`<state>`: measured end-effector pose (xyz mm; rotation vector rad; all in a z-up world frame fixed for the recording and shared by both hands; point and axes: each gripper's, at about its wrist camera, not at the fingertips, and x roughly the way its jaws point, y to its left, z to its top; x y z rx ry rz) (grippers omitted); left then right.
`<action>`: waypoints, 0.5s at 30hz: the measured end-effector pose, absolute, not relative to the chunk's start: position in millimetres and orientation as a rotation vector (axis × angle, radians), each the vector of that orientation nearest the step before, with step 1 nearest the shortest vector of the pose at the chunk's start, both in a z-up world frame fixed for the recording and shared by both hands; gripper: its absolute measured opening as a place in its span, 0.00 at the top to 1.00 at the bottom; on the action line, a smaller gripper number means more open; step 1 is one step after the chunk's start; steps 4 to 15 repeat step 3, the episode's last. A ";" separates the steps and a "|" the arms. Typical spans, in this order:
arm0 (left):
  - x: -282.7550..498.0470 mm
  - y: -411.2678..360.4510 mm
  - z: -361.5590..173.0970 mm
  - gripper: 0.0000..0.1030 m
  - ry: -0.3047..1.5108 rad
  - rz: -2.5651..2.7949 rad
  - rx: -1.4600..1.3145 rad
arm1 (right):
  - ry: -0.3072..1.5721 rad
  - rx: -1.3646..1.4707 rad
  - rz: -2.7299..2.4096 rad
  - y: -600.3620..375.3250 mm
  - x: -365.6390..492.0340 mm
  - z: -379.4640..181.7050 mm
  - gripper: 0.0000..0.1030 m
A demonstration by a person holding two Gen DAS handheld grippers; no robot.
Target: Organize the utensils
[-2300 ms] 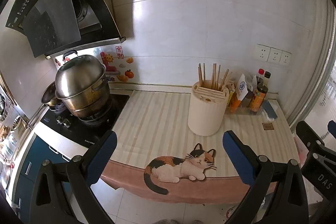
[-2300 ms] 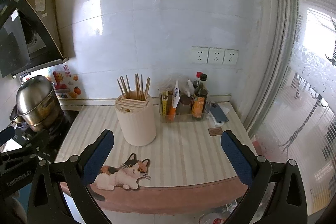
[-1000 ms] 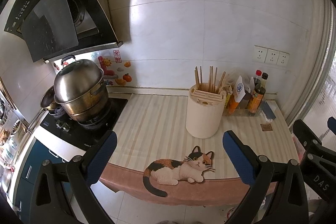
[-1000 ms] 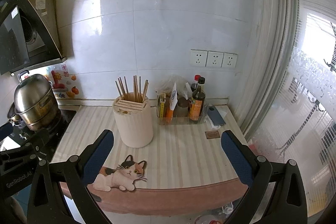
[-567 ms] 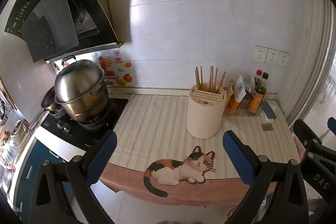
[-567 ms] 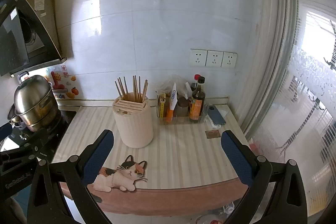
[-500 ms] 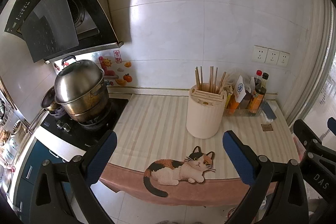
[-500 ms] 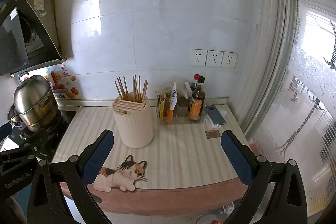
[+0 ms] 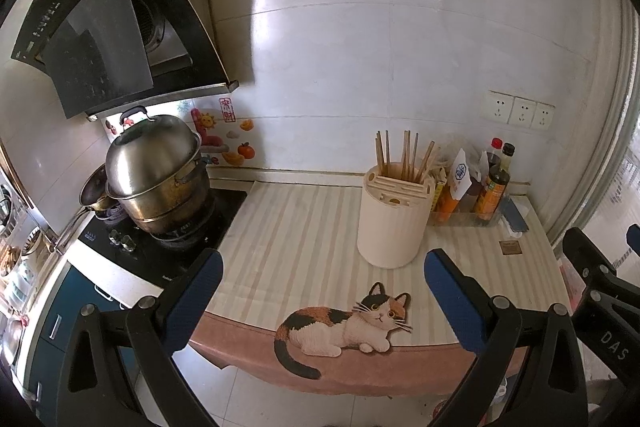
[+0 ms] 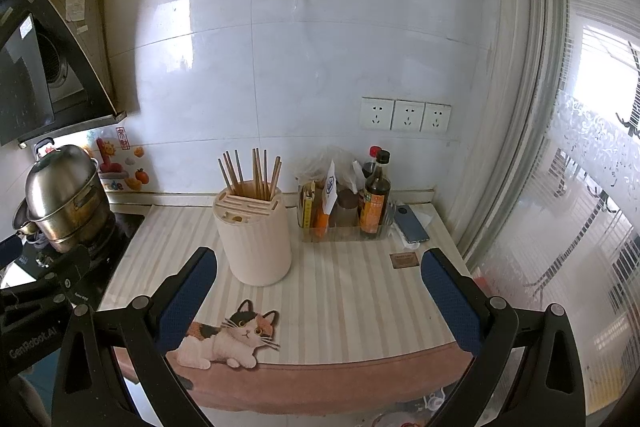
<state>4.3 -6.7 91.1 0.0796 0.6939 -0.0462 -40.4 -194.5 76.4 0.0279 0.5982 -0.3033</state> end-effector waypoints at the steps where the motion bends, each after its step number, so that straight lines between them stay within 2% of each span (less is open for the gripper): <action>1: 5.4 -5.7 92.5 0.00 0.693 -0.046 0.078 | 0.598 0.028 -0.303 -193.9 -41.0 76.5 0.00; 15: 6.1 -5.7 94.0 0.00 0.692 -0.050 0.075 | 0.594 0.027 -0.305 -194.2 -40.3 76.9 0.00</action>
